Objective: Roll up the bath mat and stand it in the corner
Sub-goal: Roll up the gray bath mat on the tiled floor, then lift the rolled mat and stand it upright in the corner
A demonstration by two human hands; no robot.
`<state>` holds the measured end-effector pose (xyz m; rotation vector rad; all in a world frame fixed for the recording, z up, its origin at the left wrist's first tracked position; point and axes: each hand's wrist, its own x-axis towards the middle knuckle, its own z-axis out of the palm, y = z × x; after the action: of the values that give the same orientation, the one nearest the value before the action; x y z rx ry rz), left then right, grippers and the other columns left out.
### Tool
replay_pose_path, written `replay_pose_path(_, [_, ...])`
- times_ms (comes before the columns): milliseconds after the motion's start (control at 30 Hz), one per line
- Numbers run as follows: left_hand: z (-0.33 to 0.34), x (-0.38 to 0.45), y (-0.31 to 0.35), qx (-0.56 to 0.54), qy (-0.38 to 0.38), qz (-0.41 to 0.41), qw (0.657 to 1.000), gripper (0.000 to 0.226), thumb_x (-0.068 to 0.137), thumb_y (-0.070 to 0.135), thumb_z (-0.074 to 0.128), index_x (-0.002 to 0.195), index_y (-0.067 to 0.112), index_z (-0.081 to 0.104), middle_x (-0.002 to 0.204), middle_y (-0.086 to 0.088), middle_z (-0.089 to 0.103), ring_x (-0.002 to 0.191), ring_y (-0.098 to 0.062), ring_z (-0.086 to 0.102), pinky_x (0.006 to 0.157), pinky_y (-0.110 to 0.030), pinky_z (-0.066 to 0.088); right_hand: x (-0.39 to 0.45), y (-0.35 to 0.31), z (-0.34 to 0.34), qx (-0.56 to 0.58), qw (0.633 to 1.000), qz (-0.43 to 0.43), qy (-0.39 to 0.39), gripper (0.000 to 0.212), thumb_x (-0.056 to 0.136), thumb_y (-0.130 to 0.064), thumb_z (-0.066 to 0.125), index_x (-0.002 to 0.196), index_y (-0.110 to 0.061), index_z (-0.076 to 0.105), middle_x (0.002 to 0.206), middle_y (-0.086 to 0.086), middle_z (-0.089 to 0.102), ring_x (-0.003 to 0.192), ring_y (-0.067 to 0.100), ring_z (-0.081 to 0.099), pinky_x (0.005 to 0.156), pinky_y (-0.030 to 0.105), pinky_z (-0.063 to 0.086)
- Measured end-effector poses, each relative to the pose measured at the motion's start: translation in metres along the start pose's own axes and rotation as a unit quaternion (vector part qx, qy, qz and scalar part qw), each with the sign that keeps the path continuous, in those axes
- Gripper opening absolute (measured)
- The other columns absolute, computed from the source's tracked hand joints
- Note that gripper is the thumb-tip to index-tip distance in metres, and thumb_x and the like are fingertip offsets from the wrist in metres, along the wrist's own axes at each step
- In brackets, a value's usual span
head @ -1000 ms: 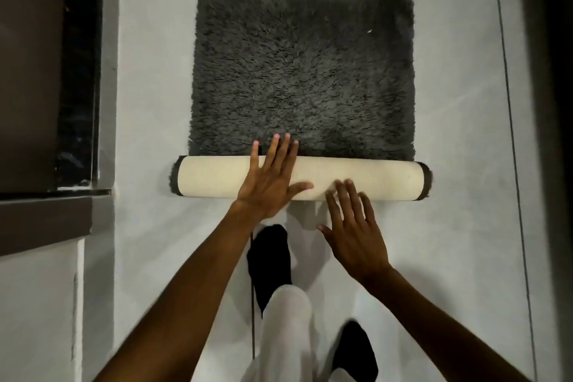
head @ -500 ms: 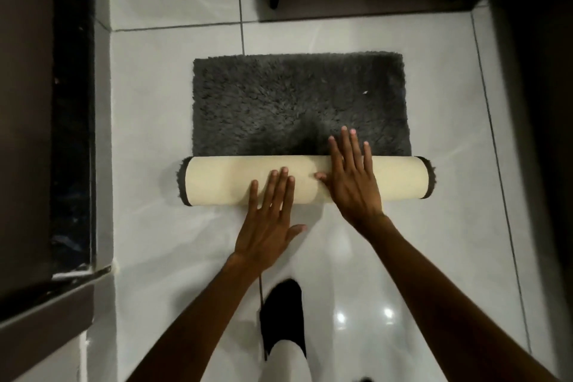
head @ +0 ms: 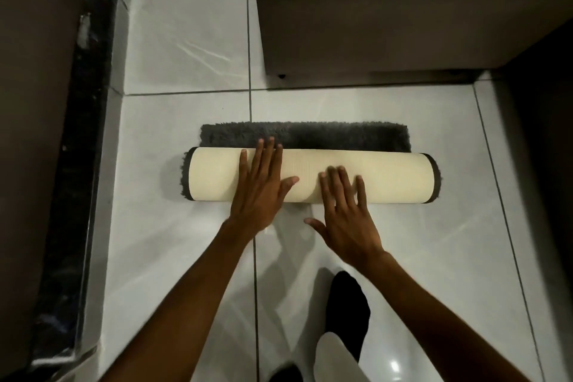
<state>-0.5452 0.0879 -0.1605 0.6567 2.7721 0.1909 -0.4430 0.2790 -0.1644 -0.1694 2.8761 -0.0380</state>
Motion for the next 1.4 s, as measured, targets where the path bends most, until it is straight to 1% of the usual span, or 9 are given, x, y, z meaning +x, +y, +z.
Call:
replay_pose_path(167, [0.023, -0.022, 0.0, -0.046, 0.203, -0.017, 0.978, 0.055, 0.103, 0.042, 0.051, 0.15, 0.014, 0.045, 0.159, -0.018, 0.042, 0.147, -0.035, 0.041, 0.117, -0.052, 0.039, 0.086, 0.025, -0.038, 0.029, 1.0, 0.011, -0.003, 0.108, 0.09, -0.083, 0.027, 0.158, 0.0, 0.021, 0.164, 0.024, 0.03, 0.154, 0.043, 0.024, 0.123, 0.066, 0.017])
replay_pose_path(300, [0.029, -0.019, 0.024, -0.304, 0.122, -0.152, 0.933, 0.049, 0.097, 0.057, 0.052, 0.134, 0.025, 0.046, 0.137, -0.003, 0.055, 0.122, -0.021, 0.056, 0.1, -0.037, 0.051, 0.135, 0.044, -0.056, 0.054, 0.998, 0.012, 0.017, 0.108, 0.084, -0.089, 0.026, 0.152, -0.006, 0.034, 0.146, 0.015, 0.051, 0.136, 0.036, 0.046, 0.116, 0.06, 0.029])
replay_pose_path(400, [0.021, 0.011, 0.039, -0.572, 0.07, -0.265, 0.773, 0.059, 0.086, 0.056, 0.07, 0.132, 0.03, 0.045, 0.134, 0.003, 0.058, 0.121, -0.016, 0.06, 0.096, -0.027, 0.053, 0.162, 0.058, -0.059, 0.088, 0.996, -0.002, 0.017, 0.103, 0.082, -0.09, 0.024, 0.151, -0.014, 0.037, 0.142, 0.01, 0.055, 0.129, 0.032, 0.051, 0.113, 0.056, 0.034])
replay_pose_path(567, [0.001, 0.072, 0.047, -0.825, 0.031, -0.373, 0.424, 0.093, 0.074, 0.059, 0.072, 0.153, 0.031, 0.031, 0.146, -0.009, 0.051, 0.133, -0.032, 0.055, 0.103, -0.053, 0.053, 0.186, 0.068, -0.064, 0.128, 0.991, -0.003, -0.032, 0.095, 0.08, -0.091, 0.028, 0.147, -0.026, 0.04, 0.139, 0.008, 0.057, 0.124, 0.032, 0.054, 0.109, 0.053, 0.037])
replay_pose_path(667, [-0.009, 0.07, 0.054, -0.859, 0.048, -0.384, 0.337, 0.089, 0.083, 0.049, 0.072, 0.156, 0.035, 0.024, 0.152, -0.014, 0.047, 0.138, -0.036, 0.05, 0.111, -0.062, 0.045, 0.175, 0.064, -0.072, 0.13, 0.99, -0.008, -0.053, 0.09, 0.082, -0.088, 0.03, 0.146, -0.027, 0.039, 0.135, 0.009, 0.056, 0.12, 0.032, 0.054, 0.107, 0.053, 0.039])
replay_pose_path(900, [-0.08, 0.017, 0.023, -0.841, 0.067, -0.406, 0.352, 0.117, 0.051, 0.046, 0.097, 0.149, 0.039, 0.033, 0.147, -0.008, 0.052, 0.131, -0.034, 0.057, 0.101, -0.057, 0.055, 0.138, 0.018, -0.13, 0.259, 0.957, -0.002, -0.127, 0.091, 0.08, -0.091, 0.025, 0.15, -0.033, 0.03, 0.14, 0.004, 0.049, 0.125, 0.028, 0.049, 0.108, 0.05, 0.039])
replay_pose_path(1033, [-0.142, -0.002, -0.024, -0.825, 0.078, -0.407, 0.385, 0.093, 0.06, 0.035, 0.095, 0.142, 0.03, 0.053, 0.141, -0.009, 0.064, 0.125, -0.031, 0.064, 0.098, -0.052, 0.058, 0.141, -0.034, -0.176, 0.333, 0.935, -0.004, -0.118, 0.101, 0.075, -0.094, 0.031, 0.153, -0.031, 0.025, 0.148, 0.001, 0.045, 0.128, 0.025, 0.048, 0.11, 0.05, 0.041])
replay_pose_path(1267, [-0.262, 0.025, -0.116, -0.776, 0.088, -0.391, 0.487, 0.08, 0.068, 0.017, 0.092, 0.14, 0.023, 0.057, 0.135, -0.006, 0.069, 0.126, -0.03, 0.062, 0.105, -0.052, 0.055, 0.21, -0.117, -0.267, 0.432, 0.899, 0.012, -0.076, 0.12, 0.059, -0.092, 0.059, 0.155, -0.033, 0.019, 0.155, 0.001, 0.043, 0.136, 0.022, 0.045, 0.112, 0.043, 0.042])
replay_pose_path(1400, [-0.317, 0.08, -0.168, -0.719, 0.077, -0.378, 0.578, 0.094, 0.057, 0.022, 0.096, 0.141, 0.023, 0.053, 0.137, -0.004, 0.065, 0.129, -0.027, 0.06, 0.108, -0.056, 0.051, 0.27, -0.136, -0.314, 0.534, 0.843, 0.051, -0.052, 0.106, 0.057, -0.087, 0.07, 0.146, -0.053, 0.022, 0.153, -0.015, 0.042, 0.13, -0.002, 0.04, 0.108, 0.027, 0.037])
